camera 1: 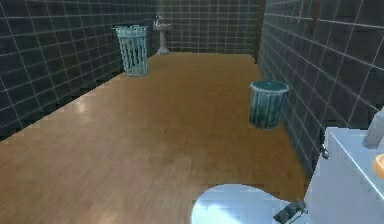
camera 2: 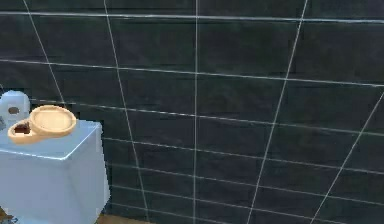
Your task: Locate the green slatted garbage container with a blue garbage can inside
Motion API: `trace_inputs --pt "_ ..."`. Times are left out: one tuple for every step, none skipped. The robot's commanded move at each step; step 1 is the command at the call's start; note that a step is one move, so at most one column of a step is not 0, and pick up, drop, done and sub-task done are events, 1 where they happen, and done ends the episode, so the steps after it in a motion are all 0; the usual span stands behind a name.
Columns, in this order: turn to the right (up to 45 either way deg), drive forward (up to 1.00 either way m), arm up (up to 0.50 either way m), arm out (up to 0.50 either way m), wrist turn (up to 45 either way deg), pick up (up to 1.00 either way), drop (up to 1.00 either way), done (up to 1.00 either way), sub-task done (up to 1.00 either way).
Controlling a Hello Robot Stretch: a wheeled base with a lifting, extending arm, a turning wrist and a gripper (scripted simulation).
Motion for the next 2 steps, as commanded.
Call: trace_inputs --pt "-45.0 0.0 0.0 0.0 0.0 0.0 0.0 0.0 0.0" --pt "0.0 0.5 0.0 0.0 0.0 0.0 0.0 0.0 0.0"
